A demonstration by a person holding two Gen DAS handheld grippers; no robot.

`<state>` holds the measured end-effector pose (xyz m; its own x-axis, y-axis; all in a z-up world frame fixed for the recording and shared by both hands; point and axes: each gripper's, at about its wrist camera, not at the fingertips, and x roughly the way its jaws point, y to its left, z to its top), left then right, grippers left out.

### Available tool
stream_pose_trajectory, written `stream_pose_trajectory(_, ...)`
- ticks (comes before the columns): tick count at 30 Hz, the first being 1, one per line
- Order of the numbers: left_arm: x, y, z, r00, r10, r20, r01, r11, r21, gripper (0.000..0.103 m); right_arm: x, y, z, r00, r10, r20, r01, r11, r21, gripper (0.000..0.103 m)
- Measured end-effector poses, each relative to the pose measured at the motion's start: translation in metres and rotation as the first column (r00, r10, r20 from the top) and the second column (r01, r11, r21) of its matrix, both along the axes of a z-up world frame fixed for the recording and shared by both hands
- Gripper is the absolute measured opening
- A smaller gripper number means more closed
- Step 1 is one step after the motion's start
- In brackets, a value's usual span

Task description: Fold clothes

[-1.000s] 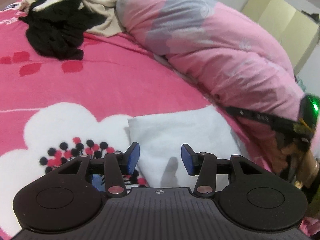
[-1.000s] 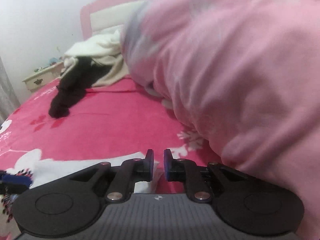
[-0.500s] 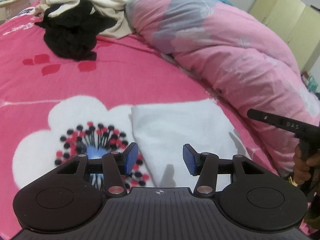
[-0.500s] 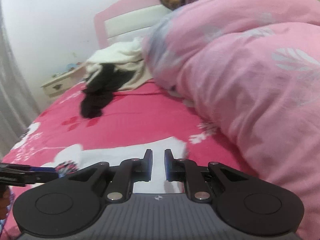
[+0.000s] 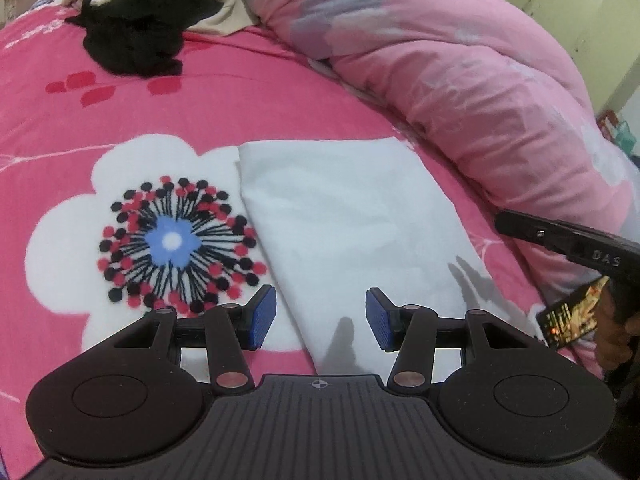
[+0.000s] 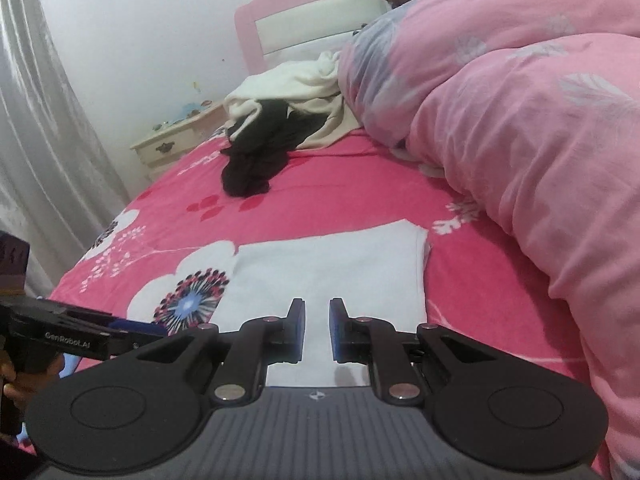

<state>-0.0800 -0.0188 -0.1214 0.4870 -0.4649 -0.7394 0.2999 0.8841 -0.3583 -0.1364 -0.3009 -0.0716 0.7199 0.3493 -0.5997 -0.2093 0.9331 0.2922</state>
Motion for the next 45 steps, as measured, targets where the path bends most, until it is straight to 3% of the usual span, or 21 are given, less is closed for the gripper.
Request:
stream_pose_trajectory(3, -0.002, 0.000, -0.001, 1.000, -0.004, 0.001, 0.004, 1.000, 0.006, 0.050, -0.012, -0.009, 0.003, 0.999, 0.044, 0.004, -0.044, 0.997, 0.061, 0.017)
stream_pose_trajectory(7, -0.001, 0.000, -0.005, 1.000, -0.002, -0.016, 0.002, 1.000, 0.005, 0.049, -0.028, 0.001, -0.006, 0.966, 0.257, -0.020, -0.252, 0.957, 0.147, 0.017)
stream_pose_trajectory(12, 0.000, -0.001, -0.012, 0.999, -0.005, -0.035, 0.005, 1.000, 0.009, 0.049, -0.042, 0.031, -0.024, 0.874, 0.482, -0.060, -0.466, 0.867, 0.175, 0.017)
stream_pose_trajectory(16, -0.001, -0.001, -0.016, 0.999, -0.008, -0.043, 0.008, 1.000, 0.008, 0.050, -0.045, 0.054, -0.046, 0.779, 0.602, -0.172, -0.577, 0.797, 0.176, 0.016)
stream_pose_trajectory(19, 0.000, 0.000, -0.019, 0.998, -0.001, -0.058, 0.001, 1.000, 0.009, 0.050, -0.048, 0.067, -0.062, 0.743, 0.612, -0.271, -0.604, 0.787, 0.121, 0.016)
stream_pose_trajectory(21, 0.001, 0.000, -0.022, 0.997, 0.009, -0.070, -0.008, 1.000, 0.009, 0.050, -0.050, 0.066, -0.065, 0.750, 0.598, -0.283, -0.595, 0.797, 0.107, 0.016)
stream_pose_trajectory(28, 0.001, -0.001, -0.021, 0.997, 0.013, -0.074, -0.013, 1.000, -0.003, 0.050, -0.039, 0.025, -0.042, 0.835, 0.520, -0.178, -0.470, 0.844, 0.259, 0.017)
stream_pose_trajectory(30, 0.000, -0.002, -0.021, 0.997, 0.010, -0.076, -0.010, 1.000, -0.003, 0.050, -0.037, 0.018, -0.040, 0.848, 0.499, -0.181, -0.454, 0.858, 0.240, 0.020)
stream_pose_trajectory(36, -0.001, -0.003, -0.023, 0.996, 0.010, -0.091, -0.010, 1.000, -0.004, 0.050, -0.039, 0.026, -0.055, 0.837, 0.480, -0.265, -0.459, 0.878, 0.138, 0.023)
stream_pose_trajectory(45, 0.000, 0.000, -0.023, 0.995, 0.027, -0.097, -0.029, 0.999, -0.013, 0.050, -0.037, 0.020, -0.043, 0.840, 0.492, -0.229, -0.463, 0.870, 0.170, 0.024)
